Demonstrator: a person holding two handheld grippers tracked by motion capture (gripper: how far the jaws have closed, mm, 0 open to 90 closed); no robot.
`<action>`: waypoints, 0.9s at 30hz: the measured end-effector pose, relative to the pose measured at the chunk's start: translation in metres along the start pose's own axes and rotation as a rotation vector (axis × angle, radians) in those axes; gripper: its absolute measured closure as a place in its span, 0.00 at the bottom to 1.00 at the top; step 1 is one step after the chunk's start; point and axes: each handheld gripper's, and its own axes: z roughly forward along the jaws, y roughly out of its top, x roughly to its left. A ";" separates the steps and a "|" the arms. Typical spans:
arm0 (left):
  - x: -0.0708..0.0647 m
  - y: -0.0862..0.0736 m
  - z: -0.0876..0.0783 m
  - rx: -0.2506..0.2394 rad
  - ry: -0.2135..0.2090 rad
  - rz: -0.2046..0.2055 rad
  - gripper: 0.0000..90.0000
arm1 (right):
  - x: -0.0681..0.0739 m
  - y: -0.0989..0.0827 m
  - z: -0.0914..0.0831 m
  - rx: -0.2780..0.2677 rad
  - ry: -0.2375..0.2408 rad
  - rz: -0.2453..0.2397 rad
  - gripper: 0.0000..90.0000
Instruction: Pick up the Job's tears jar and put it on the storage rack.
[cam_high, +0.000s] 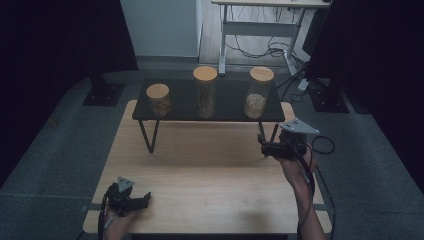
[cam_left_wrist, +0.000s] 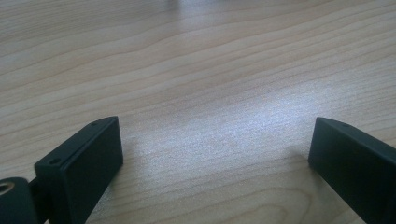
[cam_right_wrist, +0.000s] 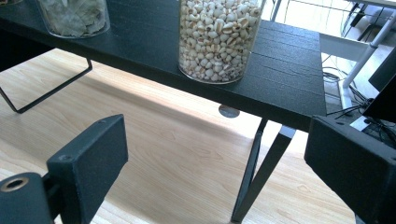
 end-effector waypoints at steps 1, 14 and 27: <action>0.000 0.000 0.000 0.000 0.000 0.000 0.03 | 0.000 -0.001 -0.001 0.001 -0.001 -0.002 0.06; 0.000 0.000 0.000 0.000 0.001 -0.002 0.03 | 0.000 -0.010 -0.006 0.006 -0.006 -0.003 0.06; 0.000 0.000 0.000 0.001 0.001 0.000 0.03 | 0.001 -0.019 -0.009 0.014 -0.009 -0.001 0.06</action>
